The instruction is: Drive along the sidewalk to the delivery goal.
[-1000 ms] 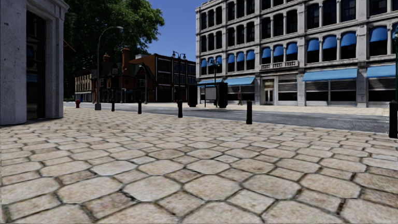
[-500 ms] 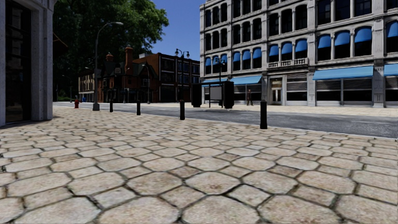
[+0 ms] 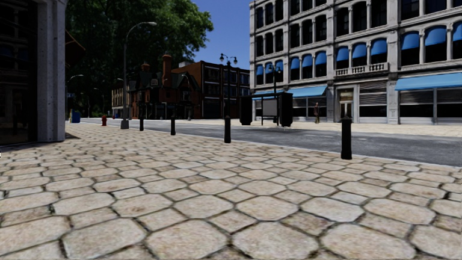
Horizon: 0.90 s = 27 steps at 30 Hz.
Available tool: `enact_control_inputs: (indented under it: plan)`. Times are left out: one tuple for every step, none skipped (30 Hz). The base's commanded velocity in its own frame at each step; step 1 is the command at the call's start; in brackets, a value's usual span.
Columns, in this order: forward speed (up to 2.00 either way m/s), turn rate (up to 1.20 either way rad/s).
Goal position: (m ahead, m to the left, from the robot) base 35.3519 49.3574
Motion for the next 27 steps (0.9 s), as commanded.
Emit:
enact_control_inputs:
  plan:
    - [2.0,0.46]
    - [2.0,0.46]
    - [2.0,0.46]
    - [2.0,0.46]
    - [2.0,0.46]
    - [2.0,0.46]
    - [2.0,0.46]
    - [2.0,0.46]
    - [2.0,0.46]
    - [2.0,0.46]
    - [2.0,0.46]
    - [2.0,0.46]
    - [2.0,0.46]
    - [2.0,0.46]
    - [2.0,0.46]
    - [2.0,0.46]
    - [2.0,0.46]
    - [2.0,0.38]
    - [2.0,0.38]
    - [2.0,0.27]
    - [2.0,0.22]
    - [2.0,0.18]
    - [2.0,0.15]
    - [2.0,0.0]
    - [2.0,0.0]
    - [2.0,0.0]
    - [2.0,0.0]
